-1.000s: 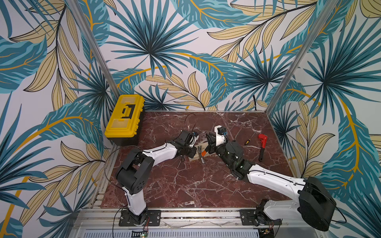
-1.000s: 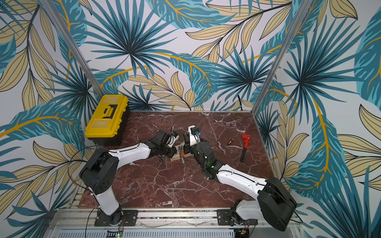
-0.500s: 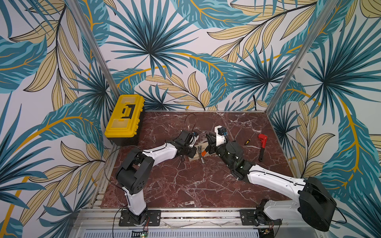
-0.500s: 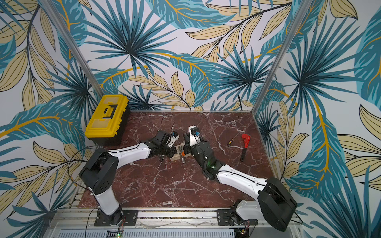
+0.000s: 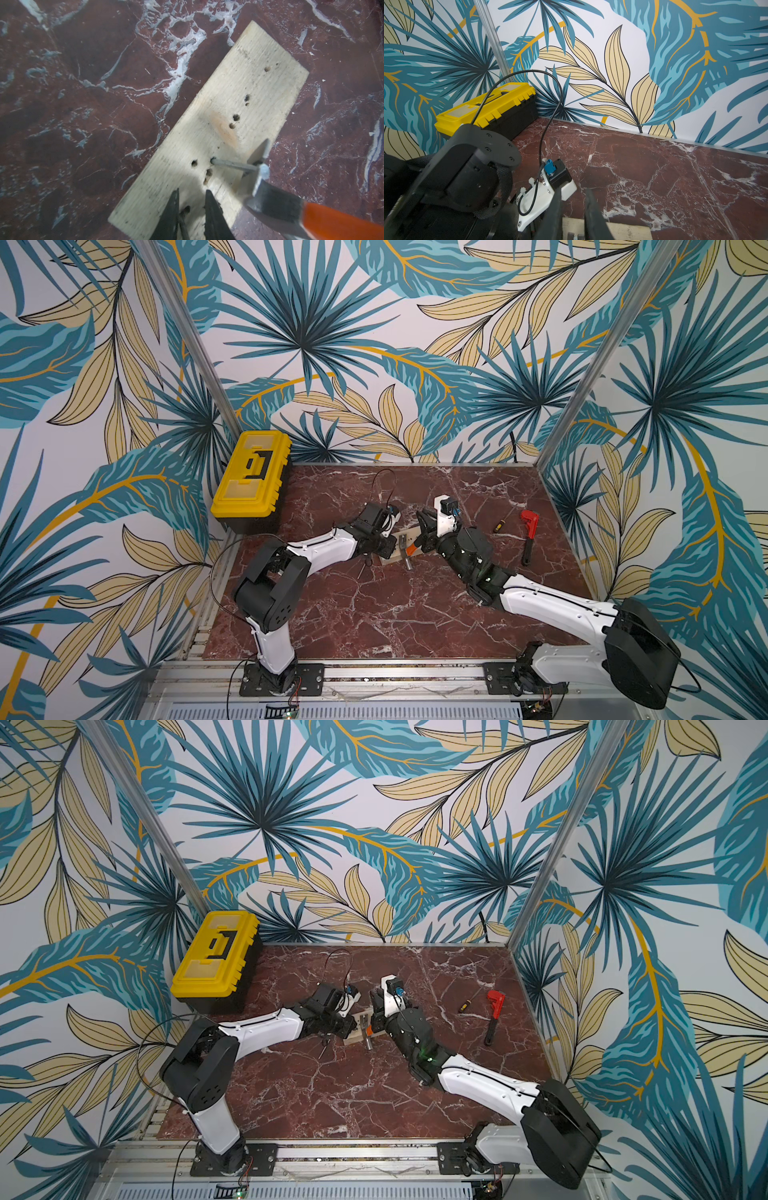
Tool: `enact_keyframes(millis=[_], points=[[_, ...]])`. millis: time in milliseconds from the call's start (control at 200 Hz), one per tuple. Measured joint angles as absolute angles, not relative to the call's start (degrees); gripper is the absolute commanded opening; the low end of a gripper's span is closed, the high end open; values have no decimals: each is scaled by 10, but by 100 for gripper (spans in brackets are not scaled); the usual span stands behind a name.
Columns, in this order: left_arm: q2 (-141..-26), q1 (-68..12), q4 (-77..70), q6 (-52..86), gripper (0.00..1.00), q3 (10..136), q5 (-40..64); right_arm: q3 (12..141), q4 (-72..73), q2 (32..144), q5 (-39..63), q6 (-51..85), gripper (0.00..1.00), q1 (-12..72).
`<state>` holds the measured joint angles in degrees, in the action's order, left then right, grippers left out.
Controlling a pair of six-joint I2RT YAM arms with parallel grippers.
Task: Use a claw hammer to pull out a nail
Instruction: Remove the nail from the mounting plate.
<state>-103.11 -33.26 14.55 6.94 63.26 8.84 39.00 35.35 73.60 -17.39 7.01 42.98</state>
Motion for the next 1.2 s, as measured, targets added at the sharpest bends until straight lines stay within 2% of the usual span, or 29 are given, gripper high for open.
enact_keyframes(millis=[1202], points=[[-1061,-327,196,91,23,675,95,390,351,736,-202,53,0,450]])
